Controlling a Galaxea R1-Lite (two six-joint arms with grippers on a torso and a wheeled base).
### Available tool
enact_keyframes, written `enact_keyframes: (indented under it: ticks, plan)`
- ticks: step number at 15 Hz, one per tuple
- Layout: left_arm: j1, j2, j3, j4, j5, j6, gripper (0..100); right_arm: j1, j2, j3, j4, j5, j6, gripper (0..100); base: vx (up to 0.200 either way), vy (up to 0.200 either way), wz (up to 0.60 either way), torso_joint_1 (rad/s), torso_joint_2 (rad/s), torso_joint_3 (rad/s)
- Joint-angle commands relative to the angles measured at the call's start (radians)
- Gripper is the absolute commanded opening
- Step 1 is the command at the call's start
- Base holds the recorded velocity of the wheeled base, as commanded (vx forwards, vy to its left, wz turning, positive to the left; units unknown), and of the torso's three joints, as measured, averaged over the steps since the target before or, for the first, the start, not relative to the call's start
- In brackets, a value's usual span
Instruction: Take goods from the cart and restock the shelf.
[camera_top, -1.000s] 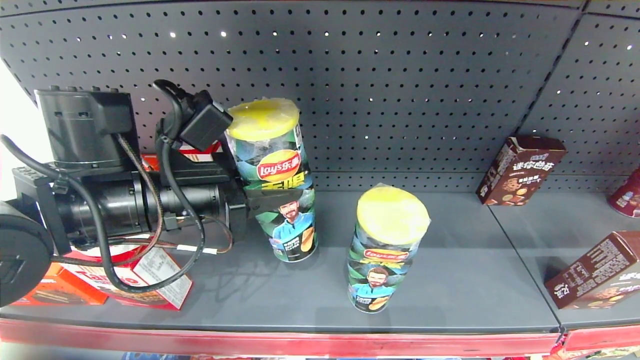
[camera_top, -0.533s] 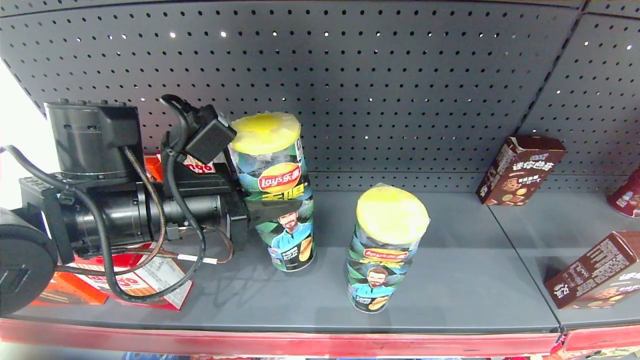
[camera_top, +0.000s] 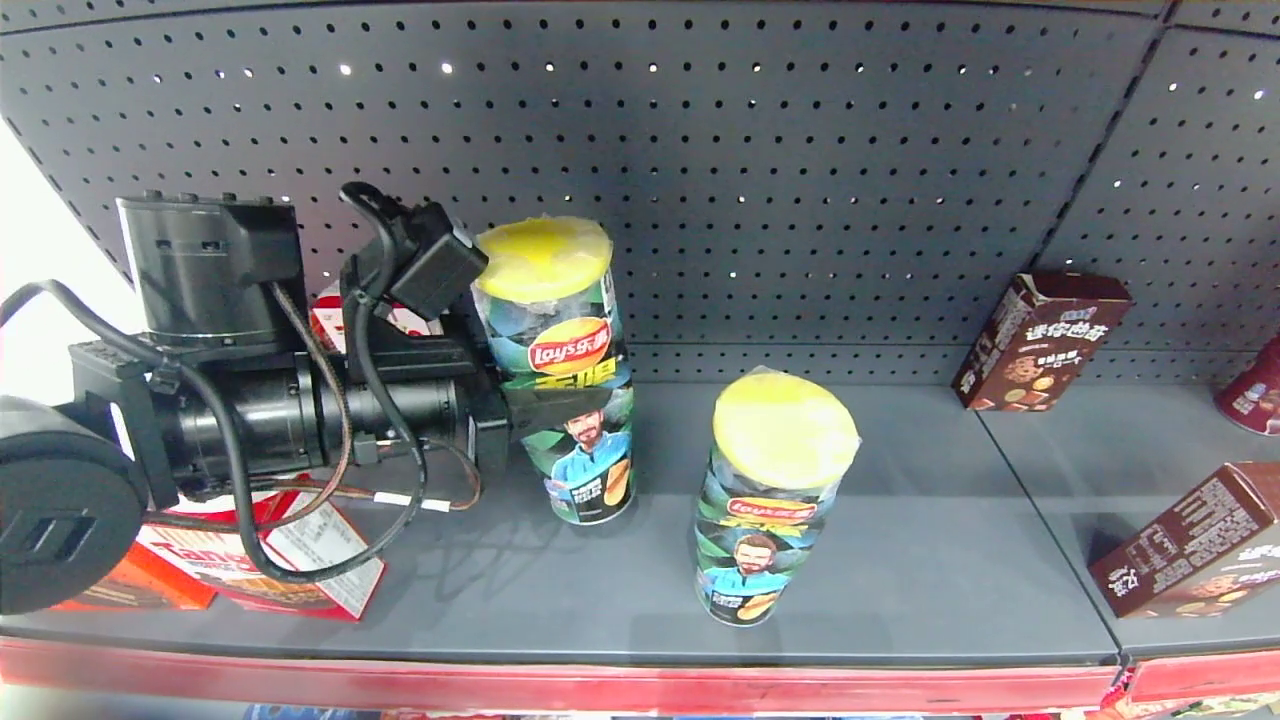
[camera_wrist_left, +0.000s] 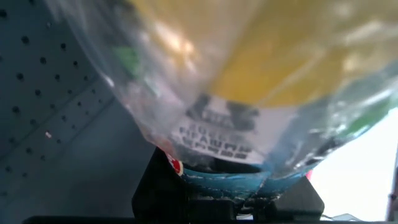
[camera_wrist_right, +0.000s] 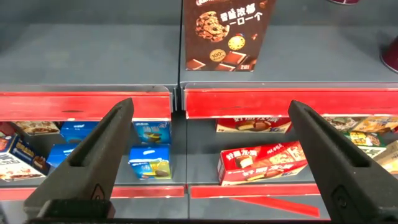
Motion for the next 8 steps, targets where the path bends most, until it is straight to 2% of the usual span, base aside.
enact_keyframes:
  ticks: [1,3,4,5,7,8]
  plan:
    - [0.006,0.053,-0.056,-0.001,-0.007,0.038,0,0.0,0.0,0.0,0.0,0.0,-0.001,100,0.0,0.0,0.0,0.0,0.0,0.0]
    - [0.008,0.067,-0.073,-0.005,-0.009,0.048,0,0.002,0.0,0.0,0.0,0.0,-0.001,100,0.0,0.0,0.0,0.0,0.0,0.0]
    - [-0.001,0.136,-0.145,-0.005,-0.024,0.048,0,0.002,0.0,0.0,0.0,0.0,-0.001,100,0.0,0.0,0.0,0.0,0.0,0.0]
    - [-0.003,0.139,-0.148,-0.005,-0.024,0.048,0,0.002,0.0,0.0,0.0,0.0,-0.001,100,0.0,0.0,0.0,0.0,0.0,0.0]
    - [-0.014,0.245,-0.247,-0.005,-0.024,0.065,0,0.0,0.0,0.0,0.0,0.0,-0.001,100,0.0,0.0,0.0,0.0,0.0,0.0]
    - [-0.014,0.276,-0.29,0.003,-0.026,0.063,0,0.0,0.0,0.0,0.0,0.0,0.001,100,0.0,0.0,0.0,0.0,0.0,0.0]
